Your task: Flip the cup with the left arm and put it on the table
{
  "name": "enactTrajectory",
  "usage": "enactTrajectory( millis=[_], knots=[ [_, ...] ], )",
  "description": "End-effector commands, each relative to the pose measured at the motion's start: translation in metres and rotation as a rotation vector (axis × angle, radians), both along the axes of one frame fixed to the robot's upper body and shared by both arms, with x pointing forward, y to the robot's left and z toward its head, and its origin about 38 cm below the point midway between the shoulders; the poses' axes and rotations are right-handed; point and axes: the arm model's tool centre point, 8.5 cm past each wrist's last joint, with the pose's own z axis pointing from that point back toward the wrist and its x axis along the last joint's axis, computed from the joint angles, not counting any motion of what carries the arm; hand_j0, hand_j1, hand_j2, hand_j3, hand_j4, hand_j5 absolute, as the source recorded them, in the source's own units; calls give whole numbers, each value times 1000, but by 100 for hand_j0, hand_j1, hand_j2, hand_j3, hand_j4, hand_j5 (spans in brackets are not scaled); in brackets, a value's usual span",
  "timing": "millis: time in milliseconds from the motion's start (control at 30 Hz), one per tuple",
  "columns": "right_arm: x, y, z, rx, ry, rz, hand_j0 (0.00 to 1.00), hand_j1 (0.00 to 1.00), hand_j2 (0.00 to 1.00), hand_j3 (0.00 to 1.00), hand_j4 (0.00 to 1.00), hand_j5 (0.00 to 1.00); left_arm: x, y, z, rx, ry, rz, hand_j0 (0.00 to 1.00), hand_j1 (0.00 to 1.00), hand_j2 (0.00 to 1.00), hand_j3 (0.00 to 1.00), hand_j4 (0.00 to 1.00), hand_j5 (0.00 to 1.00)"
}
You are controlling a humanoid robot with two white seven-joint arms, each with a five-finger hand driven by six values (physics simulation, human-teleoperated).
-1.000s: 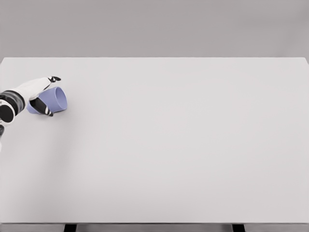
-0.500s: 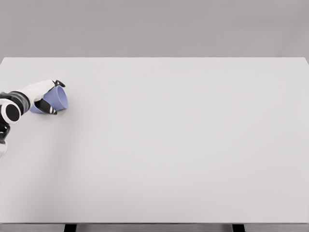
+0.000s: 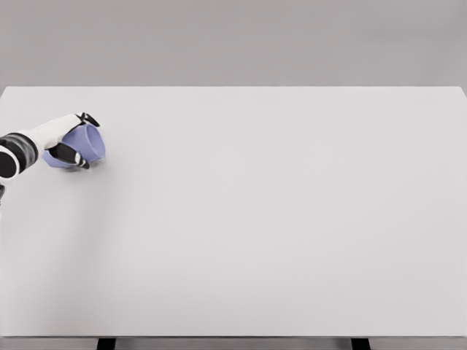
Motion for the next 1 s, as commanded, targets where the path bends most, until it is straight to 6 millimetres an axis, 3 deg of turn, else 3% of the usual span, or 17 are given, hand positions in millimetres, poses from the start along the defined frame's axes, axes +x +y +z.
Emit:
enactTrajectory(
  millis=[0,200,433,500,667,833,967],
  knots=[
    [0,0,0,0,1,-2,100,100,100,100,100,100,2,5,15,-37,-53,-32,45,45,45,45,45,45],
    [0,0,0,0,-1,-2,100,100,100,100,100,100,2,14,35,-176,-134,-128,44,44,44,44,44,44],
    [0,0,0,0,-1,1,100,100,100,100,100,100,3,26,26,-351,-214,-305,44,44,44,44,44,44],
    [0,0,0,0,-1,1,100,100,100,100,100,100,3,20,26,-400,-245,-335,44,44,44,44,44,44],
    [0,0,0,0,1,-1,100,100,100,100,100,100,5,26,4,-540,-278,-357,44,44,44,44,44,44],
    [0,0,0,0,-1,1,100,100,100,100,100,100,2,27,-5,-668,-346,-397,45,45,45,45,45,45],
    [0,0,0,0,-1,1,100,100,100,100,100,100,9,35,-35,-796,-355,-264,45,45,45,45,45,45]
  ],
)
